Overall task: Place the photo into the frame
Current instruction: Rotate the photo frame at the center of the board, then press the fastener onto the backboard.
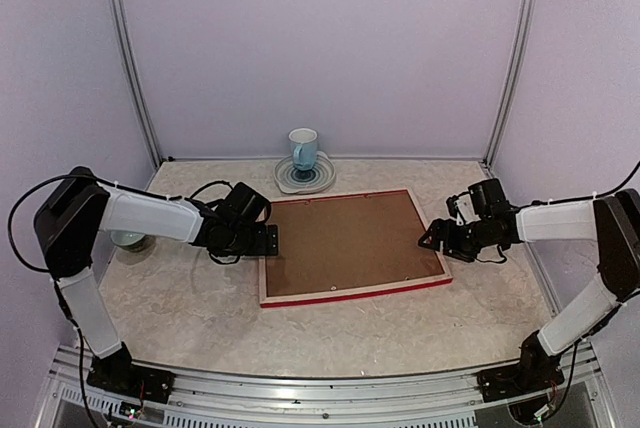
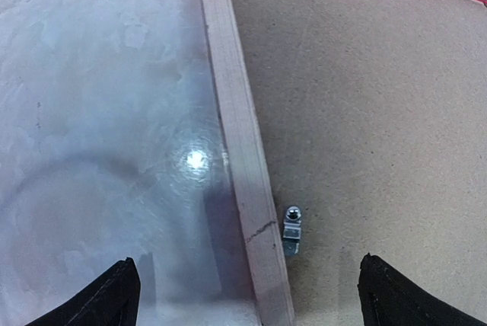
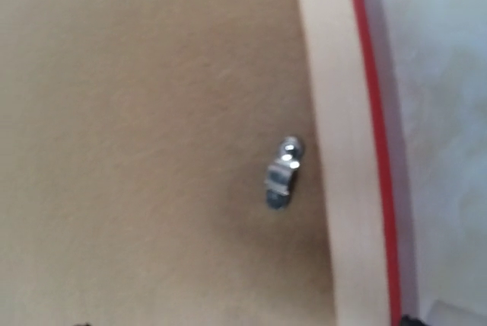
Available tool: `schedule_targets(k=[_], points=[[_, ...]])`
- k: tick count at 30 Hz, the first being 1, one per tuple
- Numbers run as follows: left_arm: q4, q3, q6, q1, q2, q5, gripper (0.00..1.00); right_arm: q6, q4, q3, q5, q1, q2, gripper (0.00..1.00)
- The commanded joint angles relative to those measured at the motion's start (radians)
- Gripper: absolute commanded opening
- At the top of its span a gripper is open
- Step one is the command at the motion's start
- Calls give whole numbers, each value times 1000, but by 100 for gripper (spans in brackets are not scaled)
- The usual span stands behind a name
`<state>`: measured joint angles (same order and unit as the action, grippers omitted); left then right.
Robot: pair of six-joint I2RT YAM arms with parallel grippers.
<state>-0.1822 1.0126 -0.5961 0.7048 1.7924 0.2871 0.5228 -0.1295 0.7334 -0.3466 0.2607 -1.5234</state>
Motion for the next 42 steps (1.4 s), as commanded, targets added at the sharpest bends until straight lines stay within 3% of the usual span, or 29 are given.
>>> schedule_targets(k=[1,23,42], points=[[-68,6,21,-21,-43,105,99,38,0,-30,19,26,73,86],[-72,77,48,-34,100,142,92,25,27,-60,30,28,44,86],[-70,75,77,-3,114,106,85,24,34,-38,19,28,6,86]])
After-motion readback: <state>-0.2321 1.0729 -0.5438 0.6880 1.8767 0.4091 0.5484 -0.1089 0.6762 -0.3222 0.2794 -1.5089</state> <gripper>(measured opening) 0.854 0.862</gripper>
